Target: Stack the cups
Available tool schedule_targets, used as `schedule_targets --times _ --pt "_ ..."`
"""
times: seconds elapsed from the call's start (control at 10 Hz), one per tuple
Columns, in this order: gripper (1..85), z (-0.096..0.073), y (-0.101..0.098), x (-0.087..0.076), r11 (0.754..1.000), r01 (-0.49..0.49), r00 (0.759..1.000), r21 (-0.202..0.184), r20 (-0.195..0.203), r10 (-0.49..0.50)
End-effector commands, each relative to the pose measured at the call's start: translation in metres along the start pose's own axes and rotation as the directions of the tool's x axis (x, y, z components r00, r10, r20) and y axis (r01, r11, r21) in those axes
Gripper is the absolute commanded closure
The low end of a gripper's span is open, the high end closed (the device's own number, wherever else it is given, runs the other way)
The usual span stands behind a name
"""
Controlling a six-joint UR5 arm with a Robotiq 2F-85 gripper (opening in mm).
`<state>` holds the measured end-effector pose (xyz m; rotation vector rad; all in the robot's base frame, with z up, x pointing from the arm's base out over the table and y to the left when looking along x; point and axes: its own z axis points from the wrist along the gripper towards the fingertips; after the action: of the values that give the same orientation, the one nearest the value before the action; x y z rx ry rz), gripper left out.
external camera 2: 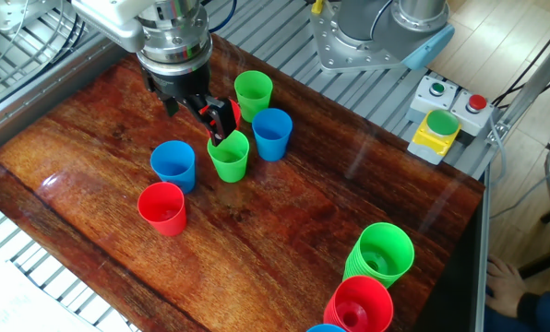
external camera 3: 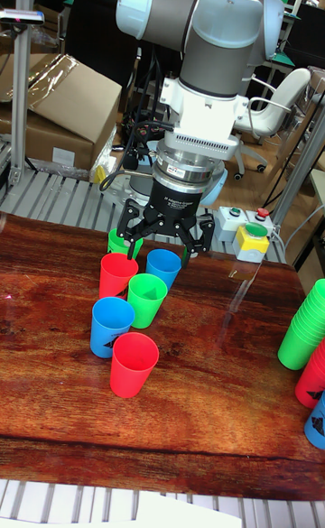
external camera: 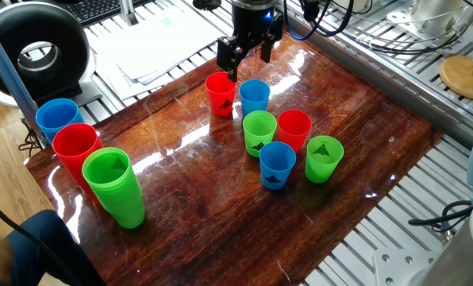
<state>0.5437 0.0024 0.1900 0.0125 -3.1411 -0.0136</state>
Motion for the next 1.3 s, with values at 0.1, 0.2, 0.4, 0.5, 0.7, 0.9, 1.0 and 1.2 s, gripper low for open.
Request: schedule_targets --times 0.1,0.2,0.4,0.5,0.7,0.9,1.0,1.2 --pt "84.7 0.001 0.000 -0.010 0.990 0.140 0.990 0.021 0.033 -0.140" --pt "84.7 0.002 0.000 -0.009 0.991 0.125 0.992 0.039 0.023 -0.126" --pt "84.7 0.003 0.009 -0.008 0.995 0.091 0.996 0.041 0.021 -0.092" --pt "84.7 0.002 0.007 -0.007 0.995 0.090 0.996 0.040 0.017 -0.090" --pt "84.7 0.004 0.007 -0.007 0.997 0.067 0.997 0.026 0.024 -0.067" --pt "84.7 0.007 0.003 0.003 1.000 0.025 1.000 0.011 -0.001 -0.025" --pt "83.7 0.012 0.004 0.016 1.000 -0.007 1.000 -0.017 -0.028 0.007" --pt "65.3 0.009 0.014 0.047 0.996 -0.048 0.994 -0.077 -0.105 0.039"
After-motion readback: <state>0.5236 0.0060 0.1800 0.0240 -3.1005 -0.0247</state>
